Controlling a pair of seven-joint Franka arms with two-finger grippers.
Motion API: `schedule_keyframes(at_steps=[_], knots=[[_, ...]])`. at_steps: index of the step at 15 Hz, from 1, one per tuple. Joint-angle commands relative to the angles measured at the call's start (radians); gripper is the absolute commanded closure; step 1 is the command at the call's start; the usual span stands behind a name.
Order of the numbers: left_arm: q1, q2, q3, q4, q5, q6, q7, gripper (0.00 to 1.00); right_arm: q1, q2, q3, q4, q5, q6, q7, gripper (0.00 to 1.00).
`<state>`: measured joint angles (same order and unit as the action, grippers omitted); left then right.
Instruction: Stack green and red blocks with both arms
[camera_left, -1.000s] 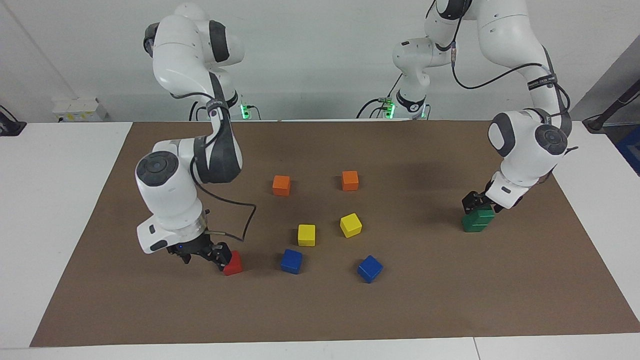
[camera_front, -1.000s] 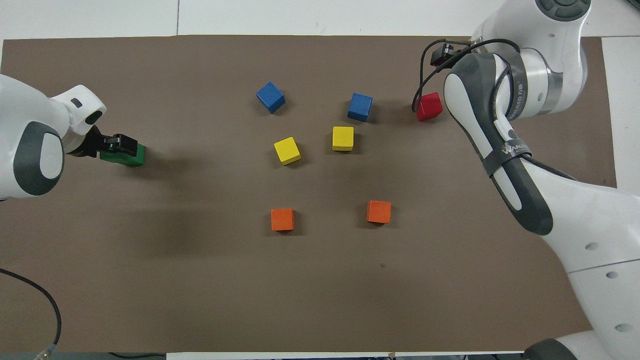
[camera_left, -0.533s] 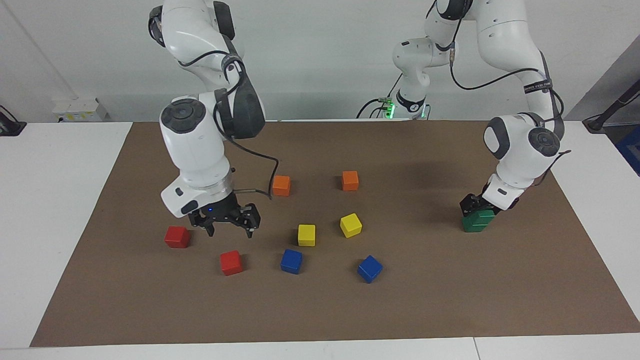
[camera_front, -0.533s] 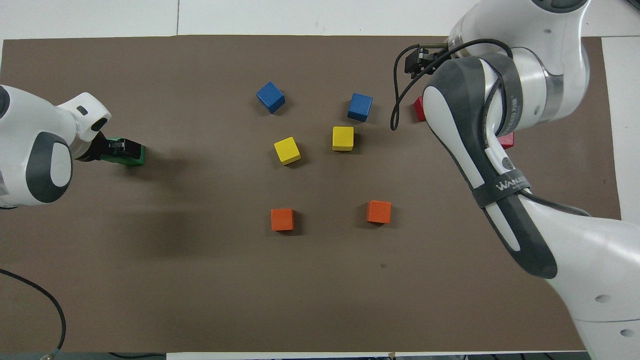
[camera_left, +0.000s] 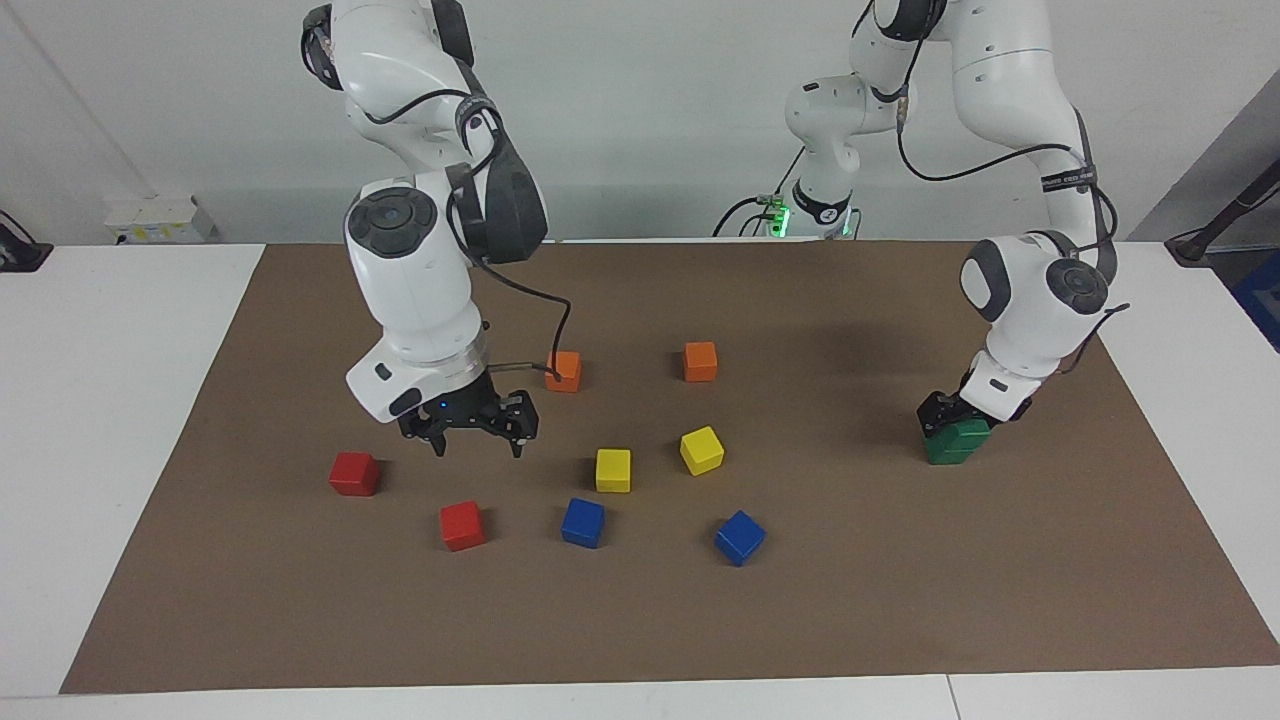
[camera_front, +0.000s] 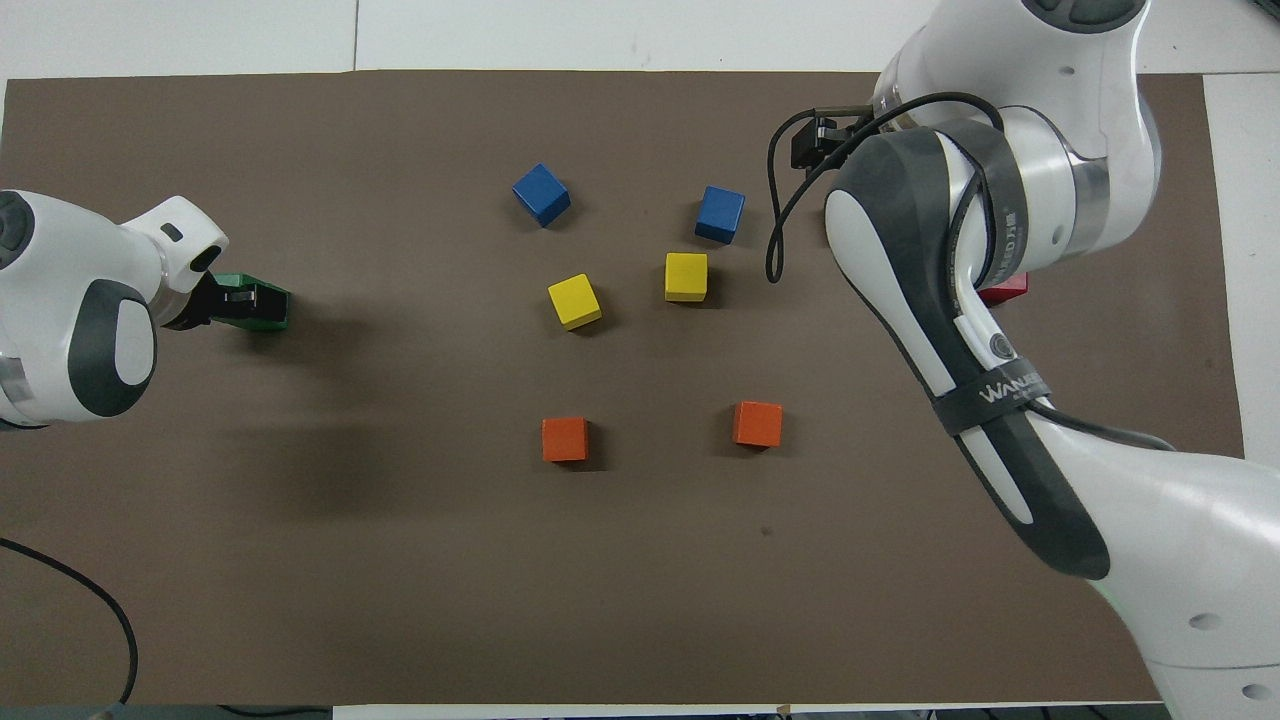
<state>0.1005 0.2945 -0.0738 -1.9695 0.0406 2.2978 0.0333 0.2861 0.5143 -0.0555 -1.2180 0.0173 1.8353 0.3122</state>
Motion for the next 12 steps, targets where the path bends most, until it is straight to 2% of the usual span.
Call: schedule_keyframes(at_steps=[1, 2, 4, 6, 8, 10, 12], knots=[[-0.007, 0.02, -0.001, -0.038, -0.001, 0.055, -0.032, 0.36, -0.025, -0.046, 0.013, -0.052, 0.009, -0.002, -0.015, 0.0], [-0.007, 0.02, -0.001, -0.061, -0.001, 0.078, -0.032, 0.54, -0.028, -0.05, 0.013, -0.06, 0.009, -0.001, -0.013, 0.0], [-0.007, 0.018, -0.001, -0.081, -0.001, 0.103, -0.039, 1.0, -0.027, -0.06, 0.011, -0.083, 0.009, 0.013, -0.012, 0.0], [-0.008, 0.02, -0.006, -0.065, -0.002, 0.08, -0.068, 1.0, -0.045, -0.063, 0.01, -0.077, -0.005, 0.024, -0.057, 0.0], [-0.063, 0.0, -0.011, -0.004, -0.005, -0.056, -0.178, 1.0, -0.062, -0.066, 0.011, -0.1, 0.01, 0.035, -0.154, 0.0], [-0.12, -0.047, -0.012, 0.053, -0.007, -0.203, -0.269, 1.0, -0.059, -0.068, 0.009, -0.1, 0.009, 0.032, -0.163, 0.0], [-0.183, -0.107, -0.018, 0.043, -0.019, -0.256, -0.404, 1.0, -0.061, -0.076, 0.009, -0.106, 0.007, 0.025, -0.166, 0.0]])
